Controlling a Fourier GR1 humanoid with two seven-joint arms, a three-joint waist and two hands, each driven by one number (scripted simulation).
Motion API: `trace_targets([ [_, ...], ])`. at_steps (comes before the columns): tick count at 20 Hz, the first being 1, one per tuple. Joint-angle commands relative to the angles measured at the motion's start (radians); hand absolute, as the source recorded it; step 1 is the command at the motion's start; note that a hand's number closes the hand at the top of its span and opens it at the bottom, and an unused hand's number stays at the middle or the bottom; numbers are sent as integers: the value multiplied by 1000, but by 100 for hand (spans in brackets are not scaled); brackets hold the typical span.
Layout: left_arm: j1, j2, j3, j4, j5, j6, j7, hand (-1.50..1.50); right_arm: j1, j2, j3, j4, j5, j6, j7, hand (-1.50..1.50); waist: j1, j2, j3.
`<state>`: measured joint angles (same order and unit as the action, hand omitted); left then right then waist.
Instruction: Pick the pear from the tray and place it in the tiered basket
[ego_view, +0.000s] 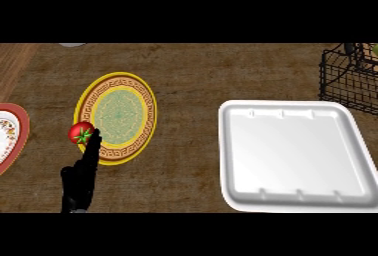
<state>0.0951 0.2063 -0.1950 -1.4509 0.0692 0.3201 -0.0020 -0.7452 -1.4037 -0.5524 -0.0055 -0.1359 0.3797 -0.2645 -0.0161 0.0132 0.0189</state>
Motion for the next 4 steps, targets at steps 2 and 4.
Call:
trace_targets([
  [2,10,-23,-6,12,3,13,17,0,90,-34,-32,5,-34,120,-25,-150,-28,1,2],
  [4,29,-32,-6,23,3,19,8,0,111,-36,-45,5,-48,136,-44,-150,-24,2,2],
])
